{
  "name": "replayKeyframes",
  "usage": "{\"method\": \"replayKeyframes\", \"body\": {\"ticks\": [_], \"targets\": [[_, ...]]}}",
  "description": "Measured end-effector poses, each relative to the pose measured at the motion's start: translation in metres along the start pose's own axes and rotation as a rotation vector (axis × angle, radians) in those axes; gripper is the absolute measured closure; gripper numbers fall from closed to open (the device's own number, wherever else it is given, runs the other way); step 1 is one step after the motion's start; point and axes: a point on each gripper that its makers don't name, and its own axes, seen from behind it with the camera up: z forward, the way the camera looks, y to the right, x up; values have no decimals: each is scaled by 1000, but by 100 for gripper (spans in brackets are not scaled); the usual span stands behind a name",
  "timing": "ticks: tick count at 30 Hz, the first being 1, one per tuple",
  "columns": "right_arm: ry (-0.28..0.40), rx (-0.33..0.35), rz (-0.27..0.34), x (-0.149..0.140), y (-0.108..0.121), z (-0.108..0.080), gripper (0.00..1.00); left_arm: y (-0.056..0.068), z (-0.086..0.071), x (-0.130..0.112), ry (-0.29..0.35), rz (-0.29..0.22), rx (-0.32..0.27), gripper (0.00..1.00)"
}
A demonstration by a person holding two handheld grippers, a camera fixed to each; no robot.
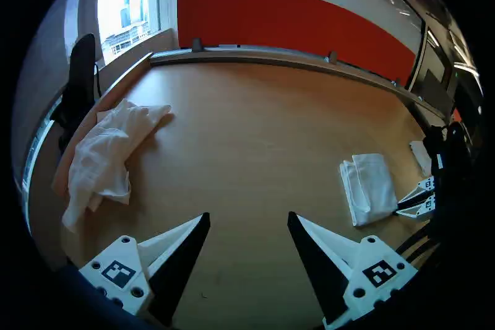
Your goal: Fold towel
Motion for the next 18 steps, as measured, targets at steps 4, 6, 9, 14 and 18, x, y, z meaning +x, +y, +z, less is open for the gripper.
{"method": "replayKeyframes", "body": {"ticks": [4,6,9,14,18], "targets": [[3,0,7,0,1,0,93,1,0,-1,-3,0,-1,7],[7,-1,10,1,2,0,94,1,0,-1,-3,1,-1,7],[13,-5,13,2,3,-1,94,1,0,-2,-3,5,1,7],[31,-8,18,8,5,-6,94,1,0,-3,-4,4,0,7],[56,-20,13,18,9,-15,94,1,-1,-3,-2,3,-4,7]]}}
